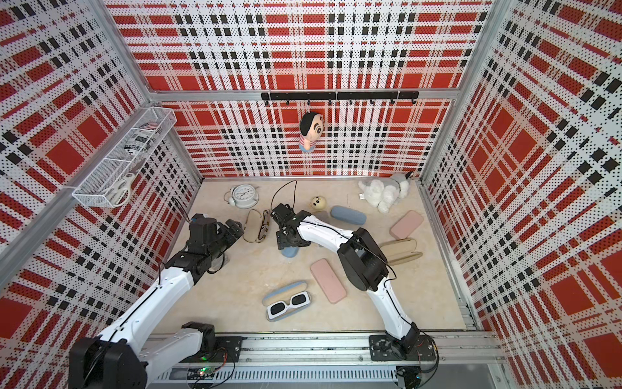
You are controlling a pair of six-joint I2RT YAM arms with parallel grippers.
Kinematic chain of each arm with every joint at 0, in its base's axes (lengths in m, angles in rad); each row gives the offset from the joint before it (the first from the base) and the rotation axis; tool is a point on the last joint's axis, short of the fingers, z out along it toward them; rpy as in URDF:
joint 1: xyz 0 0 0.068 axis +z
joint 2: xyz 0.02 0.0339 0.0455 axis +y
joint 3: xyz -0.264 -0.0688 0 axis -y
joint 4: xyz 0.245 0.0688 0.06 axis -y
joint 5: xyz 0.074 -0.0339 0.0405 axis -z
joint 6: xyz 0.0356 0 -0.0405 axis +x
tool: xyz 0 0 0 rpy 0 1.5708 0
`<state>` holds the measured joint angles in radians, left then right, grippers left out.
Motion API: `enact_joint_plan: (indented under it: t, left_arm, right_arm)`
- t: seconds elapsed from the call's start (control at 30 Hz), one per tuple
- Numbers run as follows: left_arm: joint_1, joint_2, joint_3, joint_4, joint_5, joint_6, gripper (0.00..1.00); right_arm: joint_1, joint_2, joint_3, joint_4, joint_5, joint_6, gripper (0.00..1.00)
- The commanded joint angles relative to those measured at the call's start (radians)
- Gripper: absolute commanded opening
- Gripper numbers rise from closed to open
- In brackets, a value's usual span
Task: Close the glasses case
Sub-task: Adjust the glasses case at the center of the board, then move the glasses case to the center of the board.
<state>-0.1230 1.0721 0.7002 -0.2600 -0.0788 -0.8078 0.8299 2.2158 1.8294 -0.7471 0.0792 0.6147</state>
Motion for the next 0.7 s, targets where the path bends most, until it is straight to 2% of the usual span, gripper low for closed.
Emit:
enact_joint_plan:
  t: [0.0,0.17,0.23,0.5,0.67]
  left_arm:
    - [0.04,0.017,0.016,0.071,0.066,0.031,0.93]
    - [0.054,0.062,0.042,0.072,0.075,0.044,0.93]
    - [0.054,0.075,0.045,0.075,0.081,0.046,0.93]
    - [0.074,0.086,0.033,0.06,0.079,0.054,0.93]
    - [0.086,0.08,0.019,0.06,0.079,0.055,0.93]
  right_arm:
    - [-0.003,-0.058,0.023,0.123,-0.087,-0.093,0.75]
    - [-0.016,0.007,0.091,0.238,-0.219,-0.11,0.68]
    - [-0.025,0.065,0.16,0.236,-0.26,-0.101,0.66]
    - [-0.044,0.273,0.439,0.171,-0.352,-0.07,0.66]
    - [-0.049,0.27,0.401,0.184,-0.343,-0.069,0.67]
